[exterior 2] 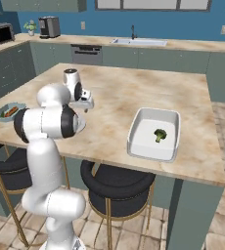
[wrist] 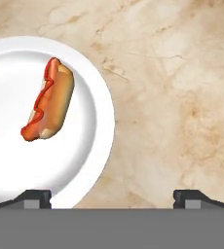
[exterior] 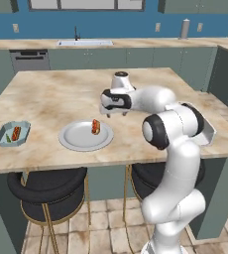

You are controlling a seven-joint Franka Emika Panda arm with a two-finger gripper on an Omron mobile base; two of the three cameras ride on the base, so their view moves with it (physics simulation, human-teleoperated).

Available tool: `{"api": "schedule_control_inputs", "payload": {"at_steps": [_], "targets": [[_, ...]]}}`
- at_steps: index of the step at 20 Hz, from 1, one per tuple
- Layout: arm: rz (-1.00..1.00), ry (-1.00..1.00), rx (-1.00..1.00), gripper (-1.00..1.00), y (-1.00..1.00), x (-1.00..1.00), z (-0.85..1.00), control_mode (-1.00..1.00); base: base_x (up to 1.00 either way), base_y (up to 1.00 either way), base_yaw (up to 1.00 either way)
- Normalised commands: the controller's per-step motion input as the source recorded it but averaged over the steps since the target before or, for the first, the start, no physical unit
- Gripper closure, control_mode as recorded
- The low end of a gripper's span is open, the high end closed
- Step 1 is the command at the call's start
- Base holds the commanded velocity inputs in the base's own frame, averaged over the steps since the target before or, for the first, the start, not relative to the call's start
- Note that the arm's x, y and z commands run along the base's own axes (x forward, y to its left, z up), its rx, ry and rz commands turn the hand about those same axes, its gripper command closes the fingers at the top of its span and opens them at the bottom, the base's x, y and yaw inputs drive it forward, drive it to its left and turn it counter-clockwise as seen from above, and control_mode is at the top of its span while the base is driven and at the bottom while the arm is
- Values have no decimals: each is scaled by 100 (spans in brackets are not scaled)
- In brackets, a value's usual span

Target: Place one cooked food and one vegetable from the large plate to each tupperware container.

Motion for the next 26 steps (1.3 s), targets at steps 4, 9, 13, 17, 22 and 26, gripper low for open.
{"api": "schedule_control_inputs", "payload": {"at_steps": [4,9,13,17,22,26], "targets": [[-6,-3,-3,-100,90,27,-42,-100,0,0,0],[-11,-2,-1,-100,36,38,-14,-100,0,0,0],[-8,0,0,-100,25,25,-29,-100,0,0,0],[-7,0,0,-100,20,8,-43,-100,0,0,0],[-6,-1,0,-100,4,3,-36,-100,0,0,0],[0,-2,0,-100,0,27,-4,-100,0,0,0]]}}
